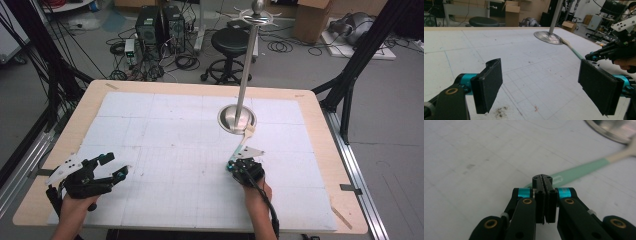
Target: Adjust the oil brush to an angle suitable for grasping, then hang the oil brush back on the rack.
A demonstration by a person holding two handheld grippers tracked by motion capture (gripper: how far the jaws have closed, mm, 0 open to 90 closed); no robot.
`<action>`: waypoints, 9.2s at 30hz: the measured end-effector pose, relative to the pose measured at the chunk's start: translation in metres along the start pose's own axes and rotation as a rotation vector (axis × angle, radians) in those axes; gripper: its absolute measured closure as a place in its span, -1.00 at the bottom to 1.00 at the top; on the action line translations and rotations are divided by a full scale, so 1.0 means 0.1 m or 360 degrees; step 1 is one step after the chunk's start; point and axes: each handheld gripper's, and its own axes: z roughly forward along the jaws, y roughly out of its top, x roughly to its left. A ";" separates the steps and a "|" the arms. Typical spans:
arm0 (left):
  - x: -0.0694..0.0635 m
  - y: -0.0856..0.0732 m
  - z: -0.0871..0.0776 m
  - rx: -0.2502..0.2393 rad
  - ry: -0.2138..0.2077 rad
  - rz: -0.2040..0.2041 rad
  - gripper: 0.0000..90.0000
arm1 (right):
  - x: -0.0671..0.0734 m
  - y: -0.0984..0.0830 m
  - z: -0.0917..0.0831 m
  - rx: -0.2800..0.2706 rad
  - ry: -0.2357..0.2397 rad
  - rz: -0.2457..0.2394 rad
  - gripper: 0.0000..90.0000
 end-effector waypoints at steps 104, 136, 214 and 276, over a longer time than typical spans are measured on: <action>-0.02 0.00 -0.04 -0.0008 0.0001 -0.0018 -0.54 | 0.23 -0.09 -0.06 0.0016 0.0345 -0.0146 0.98; -0.03 -0.01 -0.03 -0.0003 -0.0001 -0.0021 -0.54 | -0.84 -0.34 -0.35 0.0089 -0.0191 0.0260 0.98; -0.18 -0.03 0.09 0.0054 -0.0115 0.0045 -0.59 | -0.41 -0.56 -0.66 -0.0037 0.0128 0.0056 0.25; -0.75 0.50 0.52 -0.0041 -0.0364 -0.0232 -0.49 | 0.33 0.15 -0.83 -0.0592 0.0549 -0.0087 0.83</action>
